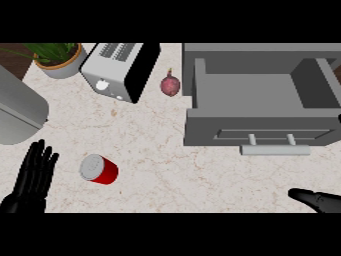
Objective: Pick up the can, place it into the drawer and close the drawer
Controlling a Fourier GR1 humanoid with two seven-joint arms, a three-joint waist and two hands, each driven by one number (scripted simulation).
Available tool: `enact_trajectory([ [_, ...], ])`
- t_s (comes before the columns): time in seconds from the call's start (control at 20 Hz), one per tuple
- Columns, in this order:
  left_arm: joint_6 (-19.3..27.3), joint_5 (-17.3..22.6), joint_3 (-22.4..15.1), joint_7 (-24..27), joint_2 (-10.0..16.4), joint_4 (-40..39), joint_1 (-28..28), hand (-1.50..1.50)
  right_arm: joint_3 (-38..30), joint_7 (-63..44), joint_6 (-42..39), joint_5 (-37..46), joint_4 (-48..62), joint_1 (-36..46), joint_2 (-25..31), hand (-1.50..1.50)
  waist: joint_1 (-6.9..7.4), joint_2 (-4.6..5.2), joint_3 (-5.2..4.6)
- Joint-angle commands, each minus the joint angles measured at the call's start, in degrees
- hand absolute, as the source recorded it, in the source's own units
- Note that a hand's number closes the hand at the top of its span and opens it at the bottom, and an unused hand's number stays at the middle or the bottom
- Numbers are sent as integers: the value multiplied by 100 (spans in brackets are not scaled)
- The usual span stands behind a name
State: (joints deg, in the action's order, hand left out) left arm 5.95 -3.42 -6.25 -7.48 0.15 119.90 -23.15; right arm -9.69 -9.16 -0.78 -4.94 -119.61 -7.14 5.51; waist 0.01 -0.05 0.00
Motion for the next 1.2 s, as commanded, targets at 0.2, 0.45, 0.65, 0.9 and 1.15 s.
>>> enact_trajectory([
  [0.2, 492, -193, -96, 923, -14, -1483, 343, -150, -71, 139, -172, -48, -179, -280, -69, -150, -18, 2, -1],
  [0.45, 556, 93, 107, 1669, -15, -2211, 214, -150, -110, -417, -160, -164, -935, -487, -60, -150, -22, -2, -3],
  [0.65, 718, 217, 115, 1786, -15, -2300, 98, -150, -528, -682, -249, -459, -669, 12, 253, -150, 4, 0, -1],
  [0.9, 639, 431, 390, 2112, -15, -3369, 722, -150, -235, -644, -164, -120, -892, -192, -56, -150, -7, 2, -1],
  [1.15, 364, 724, 808, 2767, 203, -4516, 1261, -150, -619, -639, -498, -526, -856, -364, 123, -150, -26, 3, -1],
])
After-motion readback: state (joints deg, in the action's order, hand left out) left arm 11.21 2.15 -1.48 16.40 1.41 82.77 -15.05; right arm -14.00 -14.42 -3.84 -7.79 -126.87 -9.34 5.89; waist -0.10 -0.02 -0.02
